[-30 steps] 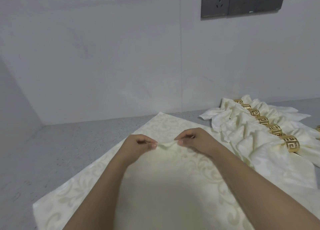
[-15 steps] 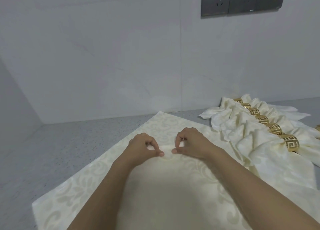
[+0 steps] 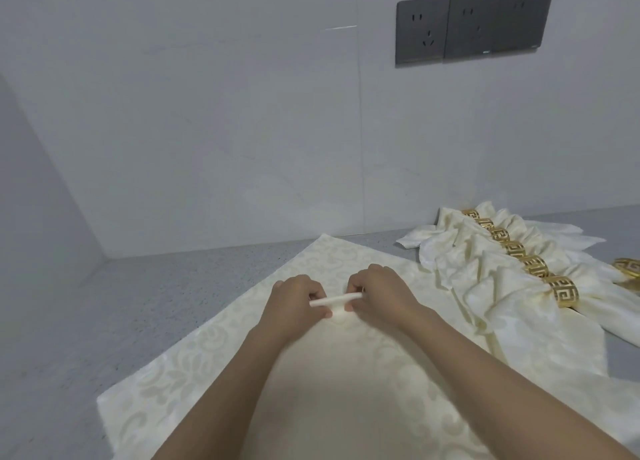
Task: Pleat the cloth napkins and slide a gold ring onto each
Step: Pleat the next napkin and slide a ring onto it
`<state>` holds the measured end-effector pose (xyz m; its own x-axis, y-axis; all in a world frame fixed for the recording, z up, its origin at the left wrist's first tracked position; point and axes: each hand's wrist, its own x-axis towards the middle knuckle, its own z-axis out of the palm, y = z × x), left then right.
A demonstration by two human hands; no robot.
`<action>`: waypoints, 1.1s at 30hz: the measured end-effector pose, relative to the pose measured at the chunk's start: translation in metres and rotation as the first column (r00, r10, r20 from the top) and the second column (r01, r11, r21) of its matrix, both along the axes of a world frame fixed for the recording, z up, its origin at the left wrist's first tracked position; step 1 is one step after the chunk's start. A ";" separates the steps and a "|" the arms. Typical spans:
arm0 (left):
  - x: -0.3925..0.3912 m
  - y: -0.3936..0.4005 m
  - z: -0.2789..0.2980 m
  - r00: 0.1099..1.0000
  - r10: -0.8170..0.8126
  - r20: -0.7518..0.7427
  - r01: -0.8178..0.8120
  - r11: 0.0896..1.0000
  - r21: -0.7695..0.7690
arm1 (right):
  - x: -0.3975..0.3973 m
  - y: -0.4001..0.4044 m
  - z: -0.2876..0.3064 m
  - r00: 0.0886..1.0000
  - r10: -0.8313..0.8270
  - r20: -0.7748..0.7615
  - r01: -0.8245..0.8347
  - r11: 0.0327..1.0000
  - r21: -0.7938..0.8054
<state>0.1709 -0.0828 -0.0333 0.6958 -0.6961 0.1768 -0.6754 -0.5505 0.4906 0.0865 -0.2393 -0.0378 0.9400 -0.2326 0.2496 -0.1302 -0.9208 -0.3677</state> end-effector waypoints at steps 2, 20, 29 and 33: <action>-0.010 0.007 -0.001 0.998 -0.015 0.058 0.016 1.000 0.000 | -0.009 0.004 -0.001 0.999 0.025 0.040 -0.023 0.999 -0.047; -0.054 0.039 -0.007 0.993 0.055 -0.104 -0.063 0.995 -0.073 | -0.068 0.010 -0.015 0.999 0.024 0.049 -0.032 0.984 0.175; -0.049 0.036 -0.022 0.996 0.028 -0.083 -0.048 0.968 -0.245 | -0.066 0.009 -0.025 0.994 0.039 0.098 -0.041 0.999 0.022; -0.046 0.034 -0.025 0.995 0.033 -0.091 -0.056 0.965 -0.257 | -0.064 0.011 -0.025 0.994 -0.004 0.111 -0.002 0.998 0.057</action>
<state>0.1252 -0.0489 -0.0586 0.7453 -0.6023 0.2858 -0.6026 -0.4252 0.6754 0.0228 -0.2285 -0.0628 0.9071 -0.2506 0.3382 -0.0870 -0.8978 -0.4317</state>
